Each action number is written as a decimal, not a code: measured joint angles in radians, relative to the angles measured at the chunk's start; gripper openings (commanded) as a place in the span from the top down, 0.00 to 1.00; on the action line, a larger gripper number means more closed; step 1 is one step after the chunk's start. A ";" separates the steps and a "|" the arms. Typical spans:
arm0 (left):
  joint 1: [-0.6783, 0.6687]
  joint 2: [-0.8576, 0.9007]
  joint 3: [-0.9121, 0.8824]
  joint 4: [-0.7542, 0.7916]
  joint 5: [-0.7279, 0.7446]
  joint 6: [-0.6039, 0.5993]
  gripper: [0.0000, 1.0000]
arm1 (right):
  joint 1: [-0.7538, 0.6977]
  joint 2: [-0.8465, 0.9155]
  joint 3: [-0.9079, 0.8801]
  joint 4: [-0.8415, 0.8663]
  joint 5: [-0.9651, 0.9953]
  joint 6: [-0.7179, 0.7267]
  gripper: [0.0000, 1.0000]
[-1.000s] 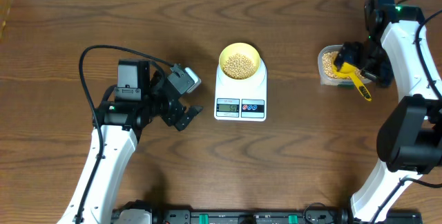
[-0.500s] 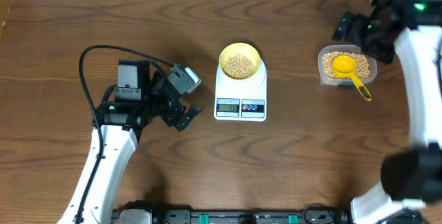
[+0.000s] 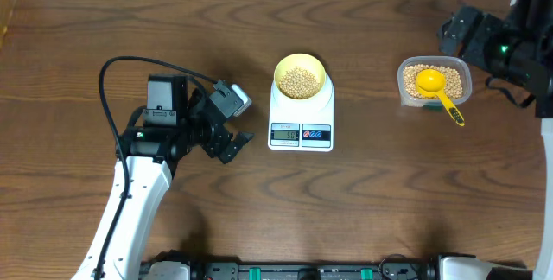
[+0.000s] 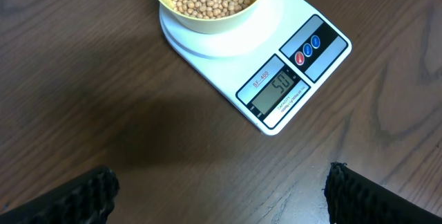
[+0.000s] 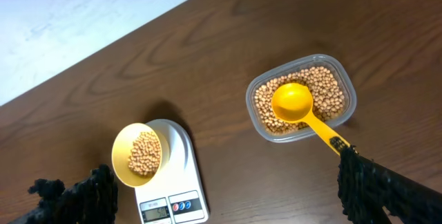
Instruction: Scoop item into bowl and weigh 50g on scale
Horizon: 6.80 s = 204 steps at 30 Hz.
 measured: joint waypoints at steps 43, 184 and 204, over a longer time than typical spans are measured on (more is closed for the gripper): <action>0.000 0.000 0.000 0.000 0.000 0.000 0.02 | 0.009 -1.014 -1.405 1.170 0.191 -0.163 0.01; 0.000 -1.134 -0.910 0.587 -0.369 -0.536 0.02 | 0.009 -1.442 -1.839 1.146 0.164 -0.244 0.01; 0.000 -1.239 -0.901 0.563 -0.390 -0.536 0.02 | 0.009 -1.442 -1.839 1.146 0.165 -0.244 0.01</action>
